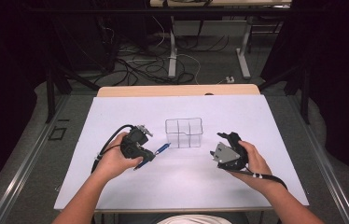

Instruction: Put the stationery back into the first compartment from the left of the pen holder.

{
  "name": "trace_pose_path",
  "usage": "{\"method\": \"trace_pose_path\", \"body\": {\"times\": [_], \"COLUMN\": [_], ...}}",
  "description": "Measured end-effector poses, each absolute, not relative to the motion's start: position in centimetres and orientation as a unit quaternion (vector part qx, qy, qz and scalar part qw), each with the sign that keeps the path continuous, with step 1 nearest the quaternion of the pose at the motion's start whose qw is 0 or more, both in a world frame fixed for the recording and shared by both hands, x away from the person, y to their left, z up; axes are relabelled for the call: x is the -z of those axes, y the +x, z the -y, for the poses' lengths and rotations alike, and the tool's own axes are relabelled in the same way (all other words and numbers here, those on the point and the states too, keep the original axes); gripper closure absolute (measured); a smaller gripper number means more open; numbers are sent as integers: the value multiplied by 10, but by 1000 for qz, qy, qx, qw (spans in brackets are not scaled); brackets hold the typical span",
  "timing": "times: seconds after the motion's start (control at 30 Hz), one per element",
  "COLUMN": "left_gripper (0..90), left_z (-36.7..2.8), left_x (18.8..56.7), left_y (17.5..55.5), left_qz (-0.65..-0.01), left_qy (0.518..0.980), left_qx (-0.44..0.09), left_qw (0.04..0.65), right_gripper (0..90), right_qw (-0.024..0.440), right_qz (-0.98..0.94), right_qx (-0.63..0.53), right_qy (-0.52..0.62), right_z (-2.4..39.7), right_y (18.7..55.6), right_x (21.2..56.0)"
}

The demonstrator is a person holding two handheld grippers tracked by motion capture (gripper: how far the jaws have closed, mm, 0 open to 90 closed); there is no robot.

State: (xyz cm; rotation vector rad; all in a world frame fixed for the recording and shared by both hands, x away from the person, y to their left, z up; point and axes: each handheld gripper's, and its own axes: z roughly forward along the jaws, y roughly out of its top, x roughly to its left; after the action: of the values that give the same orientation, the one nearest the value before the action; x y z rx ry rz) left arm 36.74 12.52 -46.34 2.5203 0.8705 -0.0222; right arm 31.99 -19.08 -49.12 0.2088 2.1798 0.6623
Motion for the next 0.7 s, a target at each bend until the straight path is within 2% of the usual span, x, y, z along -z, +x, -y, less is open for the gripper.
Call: {"method": "trace_pose_path", "body": {"times": [0.37, 0.7], "left_gripper": [790, 790], "left_z": [-102, -77], "left_x": [460, 464], "left_y": [370, 375], "left_qz": [-305, -297], "left_qy": [920, 924], "left_qx": [43, 65], "left_qw": [241, 234], "right_gripper": [375, 423], "right_qw": [454, 469], "right_qz": [-861, -846], "right_qx": [-227, -226], "right_qy": [-40, -116], "right_z": [169, 153], "right_y": [310, 303], "right_x": [497, 505]}}
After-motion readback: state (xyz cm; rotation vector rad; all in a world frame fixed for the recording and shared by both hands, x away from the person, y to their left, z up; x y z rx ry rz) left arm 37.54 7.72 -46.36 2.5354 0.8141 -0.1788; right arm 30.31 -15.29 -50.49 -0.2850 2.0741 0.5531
